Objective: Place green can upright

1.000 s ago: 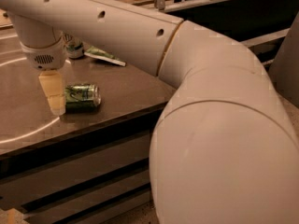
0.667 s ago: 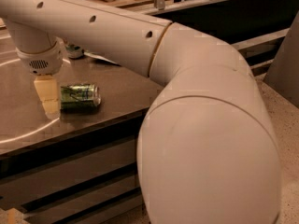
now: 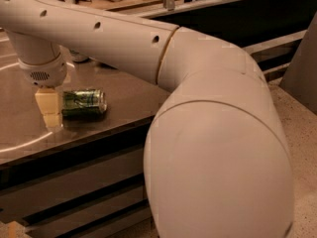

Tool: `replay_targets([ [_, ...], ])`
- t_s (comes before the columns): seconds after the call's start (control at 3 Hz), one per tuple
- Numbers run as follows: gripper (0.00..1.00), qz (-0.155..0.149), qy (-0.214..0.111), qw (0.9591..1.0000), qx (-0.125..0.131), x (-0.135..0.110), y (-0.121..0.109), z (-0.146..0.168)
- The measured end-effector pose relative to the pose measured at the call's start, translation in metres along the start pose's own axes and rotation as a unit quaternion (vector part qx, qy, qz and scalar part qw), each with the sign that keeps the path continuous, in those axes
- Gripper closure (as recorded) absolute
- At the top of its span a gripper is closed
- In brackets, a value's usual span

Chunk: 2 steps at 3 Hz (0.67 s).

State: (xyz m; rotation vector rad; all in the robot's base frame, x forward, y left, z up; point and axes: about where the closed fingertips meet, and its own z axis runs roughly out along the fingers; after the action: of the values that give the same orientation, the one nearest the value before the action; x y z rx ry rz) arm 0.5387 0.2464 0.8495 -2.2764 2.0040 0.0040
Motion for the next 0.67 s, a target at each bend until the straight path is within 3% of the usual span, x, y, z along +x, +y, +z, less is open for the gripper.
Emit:
replay_targets([
  [0.67,0.61,0.009,-0.004,1.0,0.002,0.0035,0.006,0.0036],
])
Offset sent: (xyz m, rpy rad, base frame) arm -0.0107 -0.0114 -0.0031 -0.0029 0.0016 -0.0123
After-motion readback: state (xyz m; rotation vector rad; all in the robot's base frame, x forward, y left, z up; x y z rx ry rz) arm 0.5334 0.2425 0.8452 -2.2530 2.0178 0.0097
